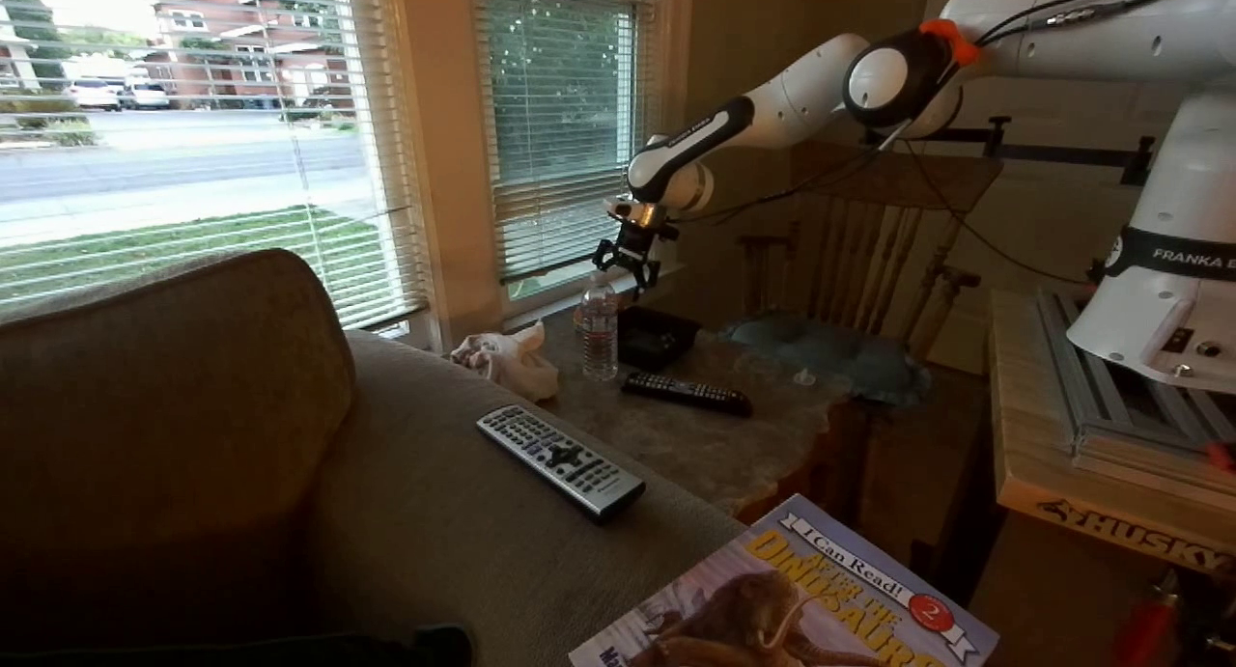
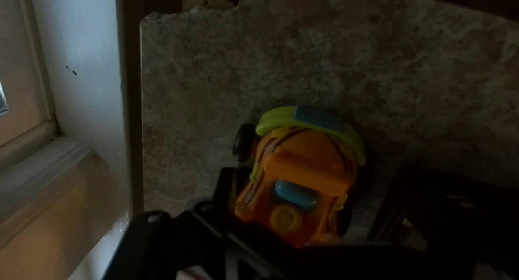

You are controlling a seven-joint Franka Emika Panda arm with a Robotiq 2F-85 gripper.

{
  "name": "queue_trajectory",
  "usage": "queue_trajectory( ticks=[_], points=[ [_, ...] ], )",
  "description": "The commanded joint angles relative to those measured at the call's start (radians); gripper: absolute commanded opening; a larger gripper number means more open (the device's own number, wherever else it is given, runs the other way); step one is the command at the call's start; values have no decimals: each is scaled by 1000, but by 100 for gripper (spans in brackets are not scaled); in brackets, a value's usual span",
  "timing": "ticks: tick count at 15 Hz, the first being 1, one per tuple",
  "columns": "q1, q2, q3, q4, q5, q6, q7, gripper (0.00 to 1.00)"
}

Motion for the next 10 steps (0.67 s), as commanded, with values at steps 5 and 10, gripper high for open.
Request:
queue_trajectory(
  ticks=[5,10],
  points=[
    [-4,0,18,3,14,-4,-3,100],
    [-2,0,11,6,3,21,-25,100]
  ],
)
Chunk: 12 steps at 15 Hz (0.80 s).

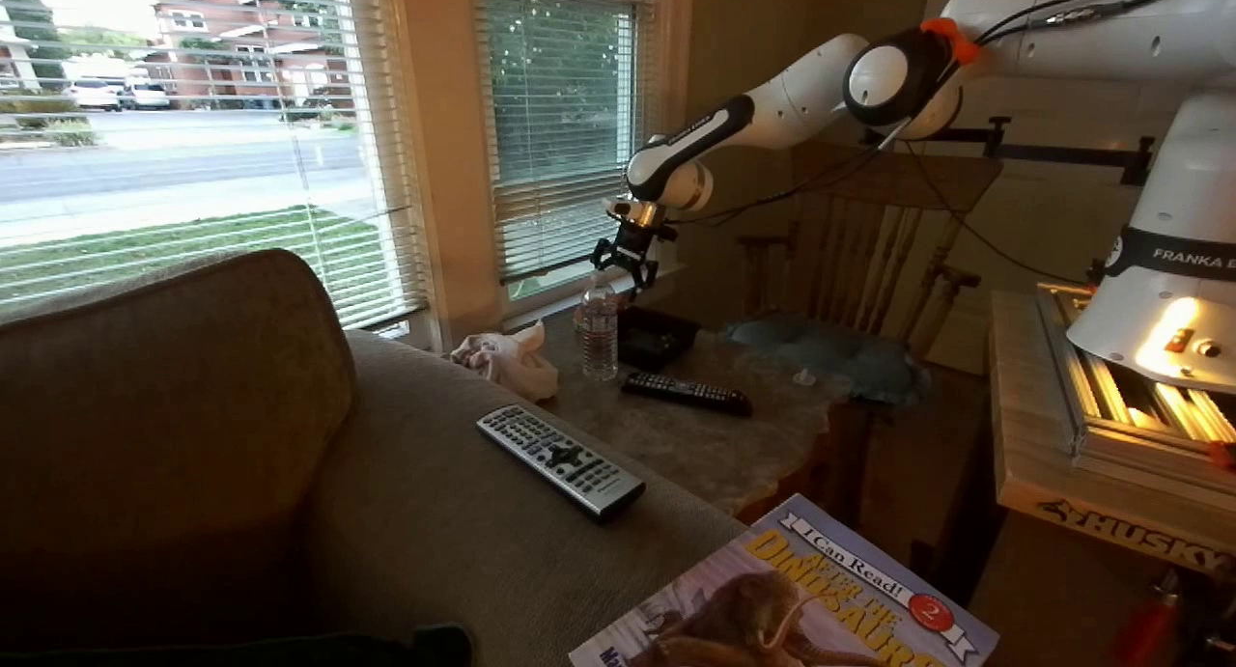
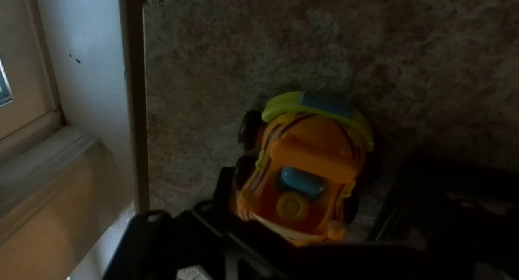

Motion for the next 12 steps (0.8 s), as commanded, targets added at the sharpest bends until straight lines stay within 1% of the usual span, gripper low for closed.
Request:
queue_trajectory(
  ticks=[1,4,7,12],
  points=[
    [3,-1,-11,0,-3,59,-28,100],
    [-3,-1,3,-26,4,158,-62,100],
    [-10,0,21,-52,11,219,-59,100],
    [-10,2,0,-51,12,183,64,100]
  ],
)
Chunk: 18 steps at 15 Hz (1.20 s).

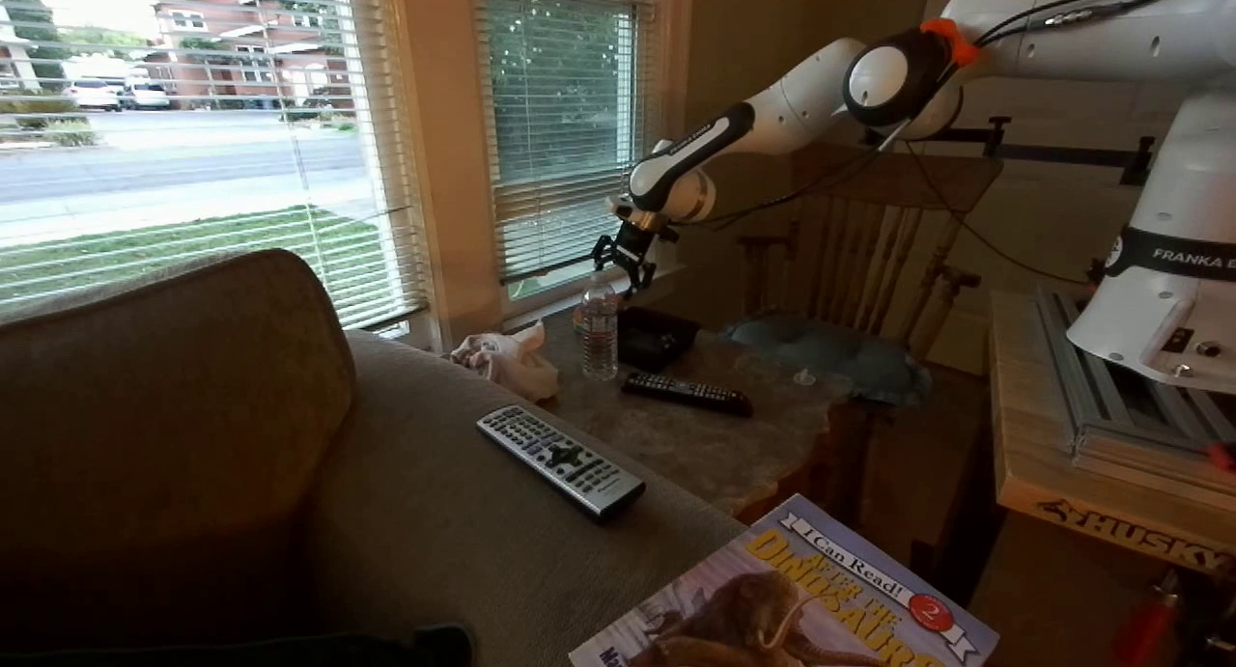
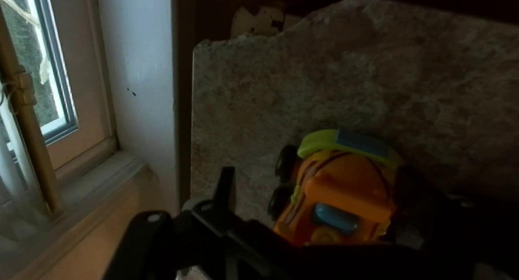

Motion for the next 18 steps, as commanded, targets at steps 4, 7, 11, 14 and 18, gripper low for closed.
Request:
queue_trajectory(
  ticks=[4,7,11,14,18],
  points=[
    [-19,0,19,5,15,-44,81,100],
    [-30,0,27,7,25,-107,109,100],
    [-49,-1,39,1,38,-149,102,100],
    [-69,-1,60,-12,51,-133,64,100],
    [-97,1,96,-26,83,-135,19,100]
  ],
)
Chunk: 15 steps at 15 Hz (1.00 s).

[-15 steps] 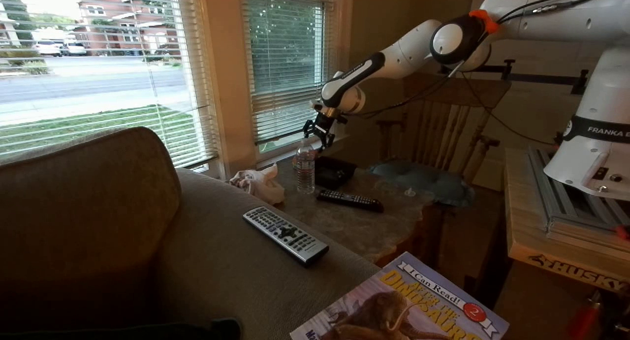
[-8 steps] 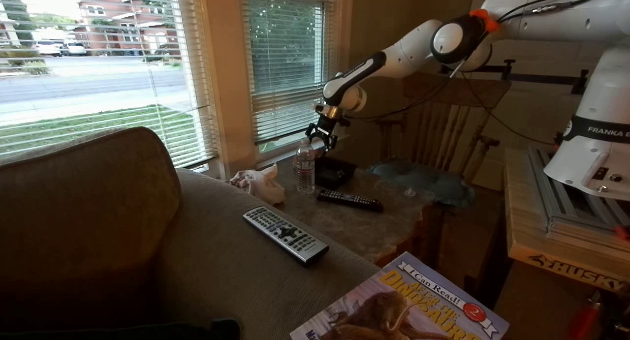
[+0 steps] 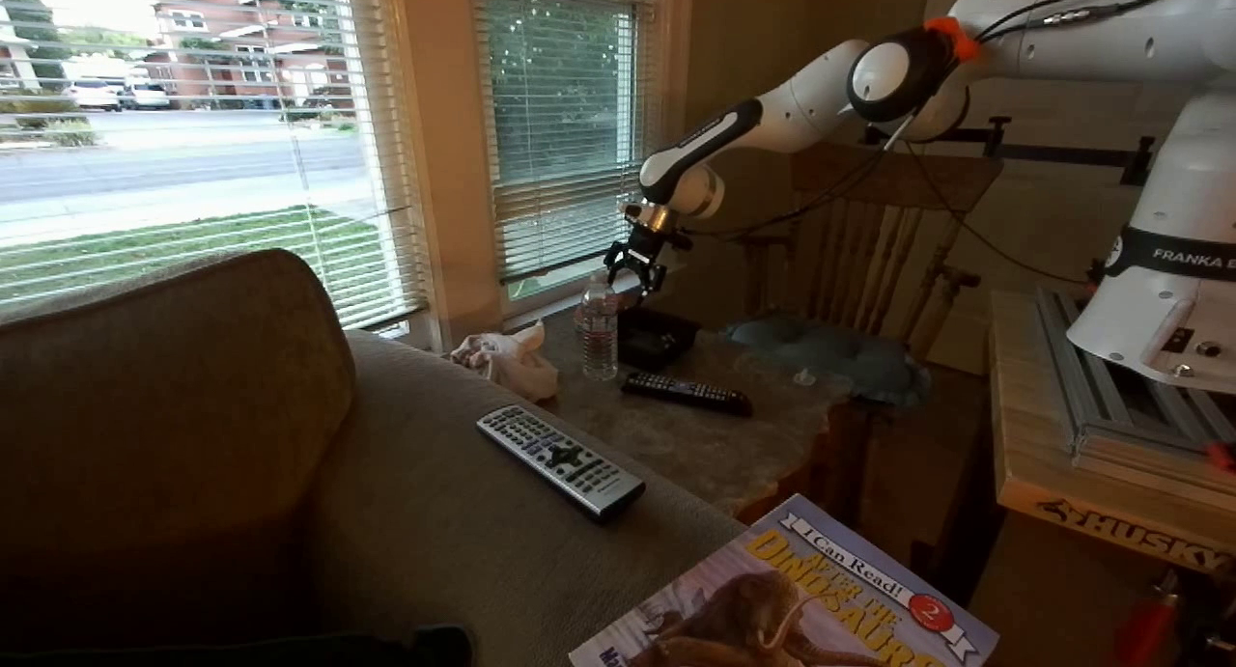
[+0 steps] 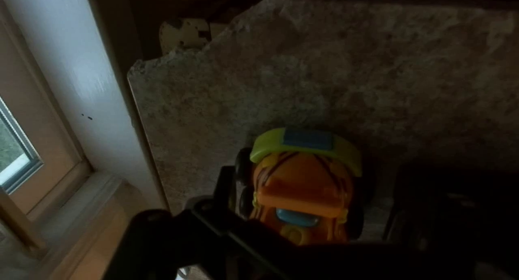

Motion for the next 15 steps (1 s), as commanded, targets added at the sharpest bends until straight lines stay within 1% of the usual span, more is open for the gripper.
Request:
queue_trajectory(
  ticks=[1,4,15],
  points=[
    [-30,0,42,-25,62,-6,-67,100],
    [-45,1,63,-35,94,-40,-83,100],
    [-57,2,59,-48,125,-64,-148,100]
  ],
)
